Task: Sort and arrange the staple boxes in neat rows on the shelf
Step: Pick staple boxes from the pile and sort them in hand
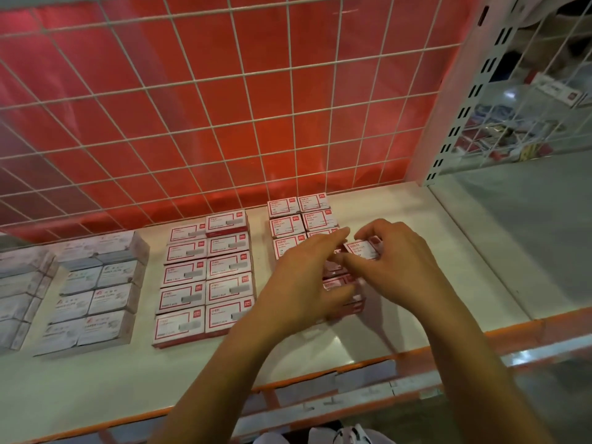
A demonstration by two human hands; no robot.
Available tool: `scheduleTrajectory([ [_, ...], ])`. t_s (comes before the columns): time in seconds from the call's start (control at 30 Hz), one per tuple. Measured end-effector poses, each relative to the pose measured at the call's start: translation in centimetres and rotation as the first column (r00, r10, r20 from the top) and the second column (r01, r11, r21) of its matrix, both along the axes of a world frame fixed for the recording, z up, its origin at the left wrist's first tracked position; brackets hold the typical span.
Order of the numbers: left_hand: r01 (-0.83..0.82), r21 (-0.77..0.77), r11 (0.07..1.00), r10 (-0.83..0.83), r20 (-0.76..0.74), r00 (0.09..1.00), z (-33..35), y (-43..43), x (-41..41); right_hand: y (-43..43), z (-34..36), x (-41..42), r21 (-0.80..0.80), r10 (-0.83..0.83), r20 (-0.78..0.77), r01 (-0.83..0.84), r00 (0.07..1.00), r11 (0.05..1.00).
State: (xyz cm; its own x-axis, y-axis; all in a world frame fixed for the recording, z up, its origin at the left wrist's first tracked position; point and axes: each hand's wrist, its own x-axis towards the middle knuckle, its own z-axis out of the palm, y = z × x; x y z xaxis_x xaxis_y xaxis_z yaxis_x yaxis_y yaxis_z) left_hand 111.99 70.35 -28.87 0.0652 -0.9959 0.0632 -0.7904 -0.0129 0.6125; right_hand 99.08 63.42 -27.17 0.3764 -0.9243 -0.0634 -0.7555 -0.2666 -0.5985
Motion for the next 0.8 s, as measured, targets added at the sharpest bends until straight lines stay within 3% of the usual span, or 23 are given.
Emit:
scheduleTrajectory([
  [0.2, -0.166, -0.007, 0.986, 0.166, 0.009, 0.986, 0.4, -3.2, 2.8, -2.7, -0.4, 3.0, 0.047, 0.056, 0.166, -0.065, 0.984, 0.997],
  [0.4, -0.198, -0.007, 0.980, 0.198, 0.015, 0.980, 0.3, -6.5, 5.5, -6.5, -0.9, 4.1, 0.042, 0.178, 0.197, -0.190, 0.964, 0.981],
  [0.53, -0.234, -0.026, 0.972, 0.236, 0.101, 0.967, -0.3, -8.0, 6.3, -8.9, -0.9, 4.9, 0.035, 0.221, 0.218, -0.233, 0.951, 0.972],
  [0.67, -0.280, -0.035, 0.959, 0.278, 0.297, 0.914, -1.3, -8.2, 7.2, -10.9, -1.7, 5.6, 0.035, 0.232, 0.227, -0.246, 0.946, 0.969],
  [0.8, -0.356, -0.045, 0.933, 0.352, 0.305, 0.885, -1.4, -7.9, 7.5, -11.4, -2.3, 5.8, 0.129, 0.263, 0.289, -0.309, 0.921, 0.942],
])
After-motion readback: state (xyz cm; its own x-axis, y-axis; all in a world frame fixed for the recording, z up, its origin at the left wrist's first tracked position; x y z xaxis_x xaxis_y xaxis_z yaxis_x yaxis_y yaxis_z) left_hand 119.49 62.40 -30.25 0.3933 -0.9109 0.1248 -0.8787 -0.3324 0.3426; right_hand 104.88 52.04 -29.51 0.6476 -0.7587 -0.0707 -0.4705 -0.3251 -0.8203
